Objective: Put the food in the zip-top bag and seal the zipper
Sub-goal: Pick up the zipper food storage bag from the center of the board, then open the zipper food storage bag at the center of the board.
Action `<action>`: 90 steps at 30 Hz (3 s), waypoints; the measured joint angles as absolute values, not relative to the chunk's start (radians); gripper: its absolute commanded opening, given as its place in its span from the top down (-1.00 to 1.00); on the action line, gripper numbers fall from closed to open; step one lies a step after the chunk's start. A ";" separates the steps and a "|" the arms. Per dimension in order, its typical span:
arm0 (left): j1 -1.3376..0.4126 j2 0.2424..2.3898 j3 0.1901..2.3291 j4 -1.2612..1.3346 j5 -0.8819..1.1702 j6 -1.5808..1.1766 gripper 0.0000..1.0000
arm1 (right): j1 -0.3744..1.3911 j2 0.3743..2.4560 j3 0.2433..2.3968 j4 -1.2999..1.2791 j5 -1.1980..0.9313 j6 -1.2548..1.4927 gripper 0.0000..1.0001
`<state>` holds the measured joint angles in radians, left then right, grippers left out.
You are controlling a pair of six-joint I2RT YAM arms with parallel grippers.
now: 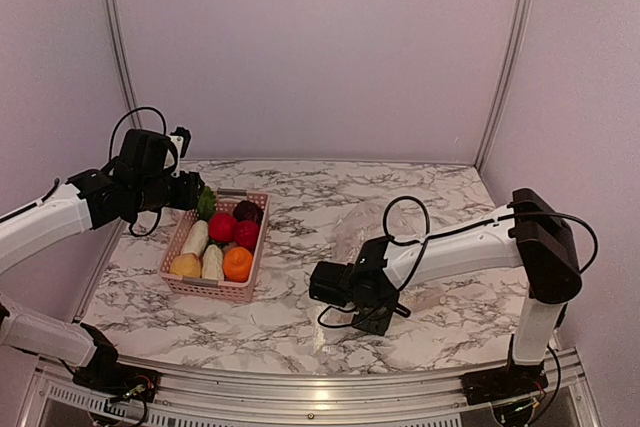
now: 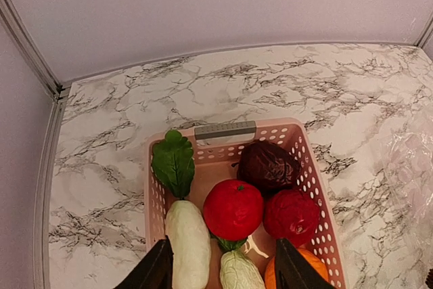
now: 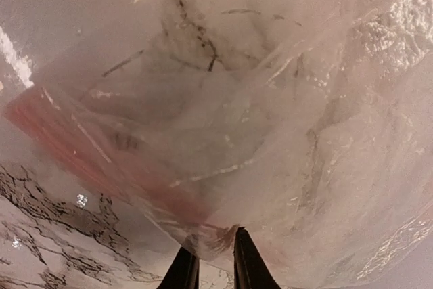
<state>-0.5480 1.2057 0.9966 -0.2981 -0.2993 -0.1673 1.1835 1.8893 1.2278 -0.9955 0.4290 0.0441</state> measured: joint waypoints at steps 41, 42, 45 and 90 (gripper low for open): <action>-0.811 1.423 1.117 -0.039 -0.005 -0.484 -0.07 | 0.841 1.639 1.578 -0.793 -0.016 0.226 1.00; -0.826 1.439 1.118 -0.026 0.001 -0.484 -0.07 | 0.833 1.633 1.577 -0.781 -0.031 0.234 1.00; -0.886 1.505 1.139 -0.006 0.019 -0.482 -0.01 | 0.810 1.618 1.572 -0.741 -0.081 0.258 1.00; -0.916 1.778 1.480 -0.130 -0.061 -0.401 0.70 | 0.746 1.617 1.575 -0.688 -0.250 0.262 1.00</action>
<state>-0.9165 1.7782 1.4803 -0.1295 -0.0612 -0.4007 0.7460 1.6173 1.5753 -0.6876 -0.2497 0.2615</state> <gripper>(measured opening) 0.220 0.002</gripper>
